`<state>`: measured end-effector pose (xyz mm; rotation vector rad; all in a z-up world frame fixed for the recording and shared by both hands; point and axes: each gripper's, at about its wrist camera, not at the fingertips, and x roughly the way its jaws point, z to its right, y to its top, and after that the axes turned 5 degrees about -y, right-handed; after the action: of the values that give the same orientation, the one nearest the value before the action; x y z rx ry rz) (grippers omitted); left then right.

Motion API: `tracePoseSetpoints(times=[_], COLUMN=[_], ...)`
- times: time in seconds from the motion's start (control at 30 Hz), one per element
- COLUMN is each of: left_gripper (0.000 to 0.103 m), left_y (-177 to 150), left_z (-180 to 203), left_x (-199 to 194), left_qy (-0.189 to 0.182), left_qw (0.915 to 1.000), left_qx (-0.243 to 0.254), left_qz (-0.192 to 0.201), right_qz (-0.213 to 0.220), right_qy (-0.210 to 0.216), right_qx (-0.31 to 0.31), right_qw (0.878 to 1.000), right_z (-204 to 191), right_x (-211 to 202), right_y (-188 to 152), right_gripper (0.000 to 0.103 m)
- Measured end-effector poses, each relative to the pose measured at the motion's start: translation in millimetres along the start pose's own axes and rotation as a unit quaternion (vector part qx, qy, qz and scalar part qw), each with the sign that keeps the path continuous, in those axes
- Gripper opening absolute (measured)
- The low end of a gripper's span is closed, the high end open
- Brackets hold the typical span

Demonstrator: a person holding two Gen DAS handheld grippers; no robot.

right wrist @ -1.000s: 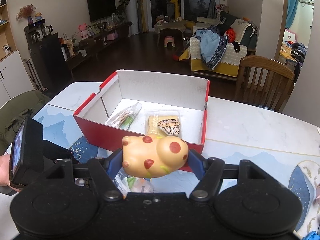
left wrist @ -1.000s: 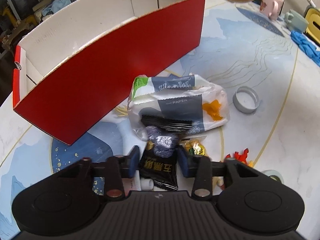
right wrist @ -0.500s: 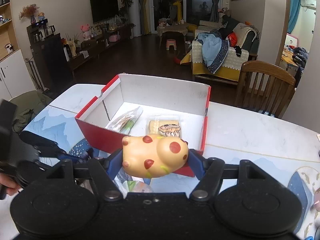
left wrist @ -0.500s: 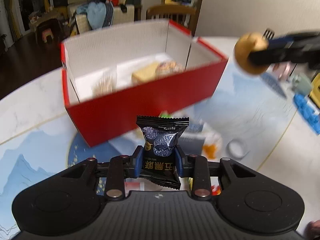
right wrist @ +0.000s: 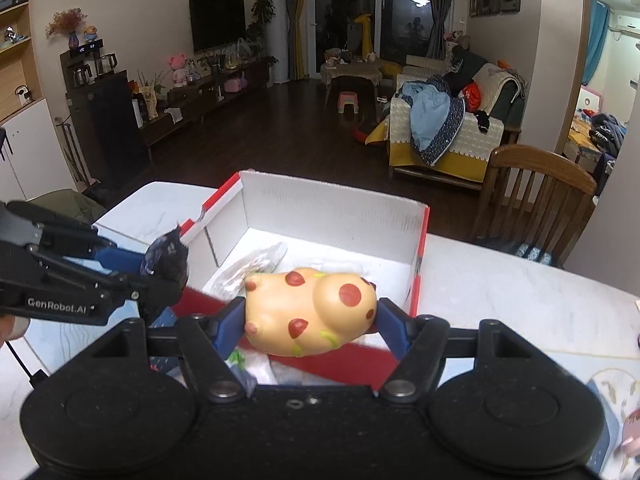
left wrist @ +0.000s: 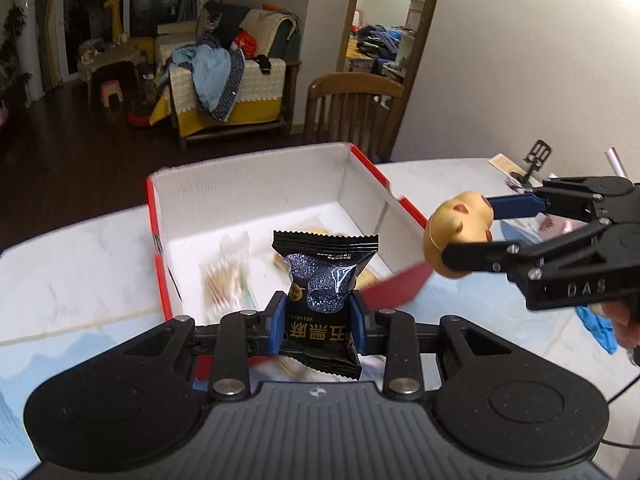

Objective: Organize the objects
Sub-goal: 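Lift and carry the snack packet and yellow toy with both tools into the red box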

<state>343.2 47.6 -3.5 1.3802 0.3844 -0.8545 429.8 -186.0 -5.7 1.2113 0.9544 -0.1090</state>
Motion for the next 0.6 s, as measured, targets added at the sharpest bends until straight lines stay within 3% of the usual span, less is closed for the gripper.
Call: tracePoseSetpoints(times=[0.3, 0.4, 0.6], left_gripper=[0.031, 0.031, 0.031], left_y=[41.2, 47.3, 52.6], left_z=[-21.7, -24.5, -34.3], left_x=[34.6, 52.9, 84.7], left_qy=[0.045, 0.08, 0.104], left_qw=[0.9986, 0.9965, 0.993], left_qx=[-0.022, 0.001, -0.008], left_qz=[-0.015, -0.024, -0.056], right_qz=[-0.004, -0.011, -0.035], right_qy=[-0.011, -0.024, -0.034], right_qx=[-0.006, -0.019, -0.049], right_qw=[1.0, 0.999, 0.998], right_z=[4.5, 0.6, -10.1], right_x=[44.8, 64.4, 101.8], right_y=[23.8, 26.6, 22.2], right_gripper=[0.069, 0.069, 0.069])
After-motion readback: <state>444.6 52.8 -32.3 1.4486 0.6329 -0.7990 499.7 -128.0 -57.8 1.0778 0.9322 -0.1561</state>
